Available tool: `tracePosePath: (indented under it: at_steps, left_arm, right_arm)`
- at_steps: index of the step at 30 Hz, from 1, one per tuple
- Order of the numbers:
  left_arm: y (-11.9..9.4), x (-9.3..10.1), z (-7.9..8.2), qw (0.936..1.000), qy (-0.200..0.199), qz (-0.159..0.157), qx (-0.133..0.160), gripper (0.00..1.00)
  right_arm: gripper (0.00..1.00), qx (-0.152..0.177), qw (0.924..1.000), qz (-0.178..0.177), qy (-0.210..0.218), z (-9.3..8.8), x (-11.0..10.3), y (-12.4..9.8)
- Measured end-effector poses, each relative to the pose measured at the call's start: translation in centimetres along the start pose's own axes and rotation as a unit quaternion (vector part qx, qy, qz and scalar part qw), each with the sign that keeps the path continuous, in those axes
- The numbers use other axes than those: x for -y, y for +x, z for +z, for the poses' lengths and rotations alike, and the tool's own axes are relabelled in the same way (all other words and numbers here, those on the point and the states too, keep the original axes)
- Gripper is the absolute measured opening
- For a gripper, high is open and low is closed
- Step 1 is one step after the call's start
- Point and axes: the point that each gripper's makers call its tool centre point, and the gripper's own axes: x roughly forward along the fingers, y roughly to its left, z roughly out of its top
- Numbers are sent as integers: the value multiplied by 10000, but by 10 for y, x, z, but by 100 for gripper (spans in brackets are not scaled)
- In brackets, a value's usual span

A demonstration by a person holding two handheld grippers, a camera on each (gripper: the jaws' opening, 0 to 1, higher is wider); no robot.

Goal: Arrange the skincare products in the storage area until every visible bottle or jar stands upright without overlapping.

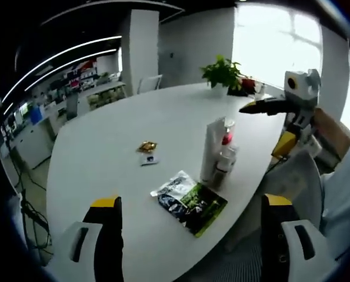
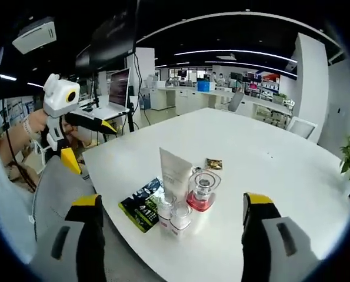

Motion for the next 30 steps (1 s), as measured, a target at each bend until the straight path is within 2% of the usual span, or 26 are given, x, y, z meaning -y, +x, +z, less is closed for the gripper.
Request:
tracePosePath:
  at_steps: [10, 15, 17, 21, 24, 26, 28, 30]
  left_arm:
    - [4, 0, -4, 9999, -68, -48, -76, 97]
    - [10, -8, -7, 9998, 53, 74, -197, 97]
    - [12, -11, -5, 9995, 220, 171, -171, 97]
    - [20, -15, -11, 9986, 314, 194, -373, 97]
    - [28, -24, -8, 9985, 352, 217, -357, 97]
    - [32, -29, -6, 9982, 398, 224, -395, 94]
    - [37, -39, -6, 9941, 807, 366, -632, 85]
    - [43, -40, -4, 9935, 867, 330, -656, 85]
  right_arm:
    - [100, -91, 9999, 59, -14, -4, -1, 4]
    - [100, -28, 10000, 44, 11, -2, 2, 6]
    - [100, 7, 10000, -8, -16, -1, 5, 6]
    - [100, -139, 9999, 83, 7, -5, 5, 9]
    - [100, -192, 9998, 113, -7, -8, 4, 11]
    - [100, -201, 9997, 126, -24, -9, 4, 12]
    - [100, -195, 9997, 114, 11, -9, 6, 11]
    - [100, -182, 9998, 102, 28, -8, 7, 11]
